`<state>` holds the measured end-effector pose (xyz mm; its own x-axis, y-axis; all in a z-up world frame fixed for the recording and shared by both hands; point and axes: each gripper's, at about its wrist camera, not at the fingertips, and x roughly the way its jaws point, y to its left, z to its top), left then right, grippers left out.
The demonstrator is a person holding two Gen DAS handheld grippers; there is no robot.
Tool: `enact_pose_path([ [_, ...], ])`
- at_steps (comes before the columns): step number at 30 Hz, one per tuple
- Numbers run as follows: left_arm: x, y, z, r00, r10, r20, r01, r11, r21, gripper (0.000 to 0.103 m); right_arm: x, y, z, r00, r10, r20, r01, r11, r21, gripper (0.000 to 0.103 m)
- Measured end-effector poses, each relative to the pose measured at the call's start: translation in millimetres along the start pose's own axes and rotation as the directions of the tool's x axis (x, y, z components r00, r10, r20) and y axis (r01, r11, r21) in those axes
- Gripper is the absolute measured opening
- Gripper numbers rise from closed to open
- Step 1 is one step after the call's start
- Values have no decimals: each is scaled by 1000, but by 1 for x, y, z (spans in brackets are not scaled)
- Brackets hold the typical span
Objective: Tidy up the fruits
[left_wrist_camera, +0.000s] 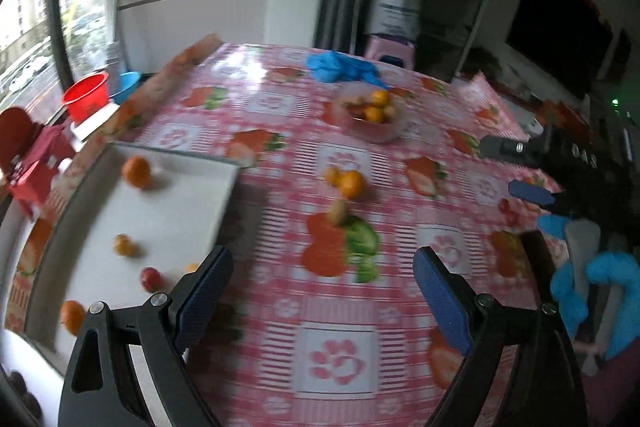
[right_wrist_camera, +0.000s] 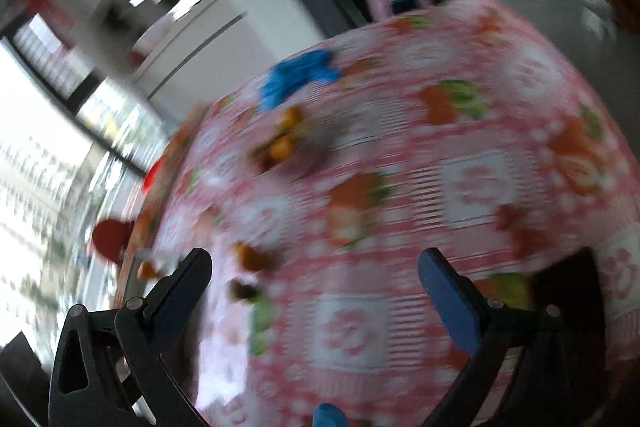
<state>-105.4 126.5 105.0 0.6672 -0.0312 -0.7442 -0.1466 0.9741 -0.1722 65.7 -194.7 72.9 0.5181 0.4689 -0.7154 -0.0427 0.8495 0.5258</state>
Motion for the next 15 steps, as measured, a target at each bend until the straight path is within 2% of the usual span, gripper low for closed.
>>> enact_pose_path([
  [3,2,-13,3,1000,-19,-6,19,1000,9,92,10,-45,10,1000,-25,-4,25,991,130,103],
  [5,4,-17,3,1000,-27,-14,27,1000,3,92,19,-59,13,999,-44,-13,45,988,145,103],
  [10,19,-18,-1,999,9,-50,-9,1000,12,92,39,-65,21,996,-95,6,94,992,84,103],
  [15,31,-9,-7,996,41,-80,-41,999,-2,92,46,-53,16,999,-48,-26,48,999,9,103],
])
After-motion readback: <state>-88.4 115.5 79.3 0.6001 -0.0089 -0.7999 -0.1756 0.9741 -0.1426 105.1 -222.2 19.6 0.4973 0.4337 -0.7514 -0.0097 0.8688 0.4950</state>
